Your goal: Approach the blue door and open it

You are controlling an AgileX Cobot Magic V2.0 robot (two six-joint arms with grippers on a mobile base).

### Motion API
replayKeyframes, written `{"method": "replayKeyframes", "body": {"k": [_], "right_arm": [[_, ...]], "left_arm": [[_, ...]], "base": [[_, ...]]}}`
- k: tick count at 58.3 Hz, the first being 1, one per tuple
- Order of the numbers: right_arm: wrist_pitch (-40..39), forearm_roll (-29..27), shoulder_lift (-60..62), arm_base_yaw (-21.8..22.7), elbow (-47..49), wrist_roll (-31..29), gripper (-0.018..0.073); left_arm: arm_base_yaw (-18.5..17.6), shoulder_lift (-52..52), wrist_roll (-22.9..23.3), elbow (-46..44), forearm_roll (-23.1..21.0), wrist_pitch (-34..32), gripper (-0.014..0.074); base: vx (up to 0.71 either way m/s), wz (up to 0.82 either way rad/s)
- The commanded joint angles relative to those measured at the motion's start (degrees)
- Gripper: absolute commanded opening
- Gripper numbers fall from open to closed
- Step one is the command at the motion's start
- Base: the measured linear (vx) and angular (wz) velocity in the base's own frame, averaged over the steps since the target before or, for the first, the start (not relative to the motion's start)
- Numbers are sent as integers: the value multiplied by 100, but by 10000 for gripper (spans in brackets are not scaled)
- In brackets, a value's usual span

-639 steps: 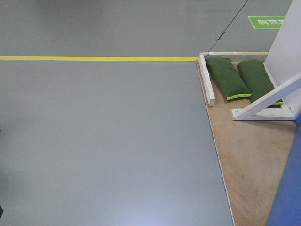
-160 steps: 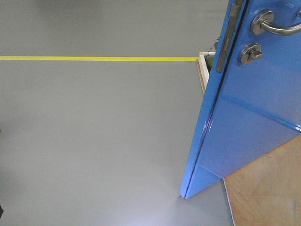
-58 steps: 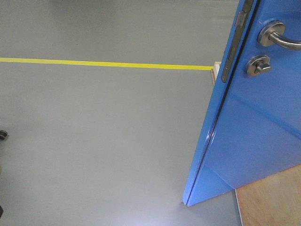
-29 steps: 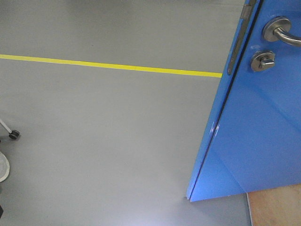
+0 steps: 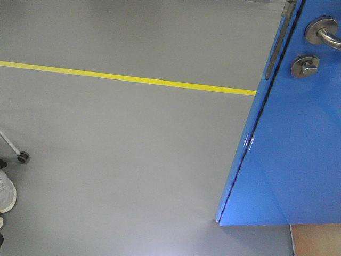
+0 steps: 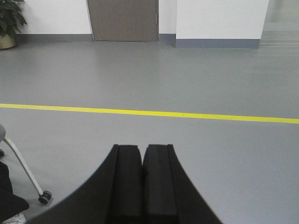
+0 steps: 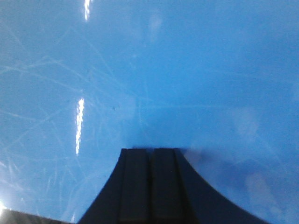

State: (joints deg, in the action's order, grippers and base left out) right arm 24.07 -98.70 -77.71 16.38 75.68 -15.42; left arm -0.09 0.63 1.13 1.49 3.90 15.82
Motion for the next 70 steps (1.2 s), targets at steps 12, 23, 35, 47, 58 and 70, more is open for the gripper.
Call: {"method": "replayKeyframes", "body": {"k": [12,23,35,47,58,70], "right_arm": [[192,-325,115,-29,191,-50,12],[192,-325,115,-29,191,-50,12],[171,-325,115,-29,191,-50,12],[171,-325,115,-29,191,-50,12],[170,-325,115,-29,191,-50,12],[170,-325,115,-29,191,-50,12]], "left_arm": [[-36,70,39,-149,-12,-489,73],[-36,70,39,-149,-12,-489,73],[-36,70,39,-149,-12,-489,73],[-36,70,39,-149,-12,-489,73],[-36,70,39,-149,-12,-489,73],[-36,70,39,-149,-12,-489,73]], "base": [[17,-2],[20,-13],[21,-16],[20,-14],[17,-11],[12,-7]]}}
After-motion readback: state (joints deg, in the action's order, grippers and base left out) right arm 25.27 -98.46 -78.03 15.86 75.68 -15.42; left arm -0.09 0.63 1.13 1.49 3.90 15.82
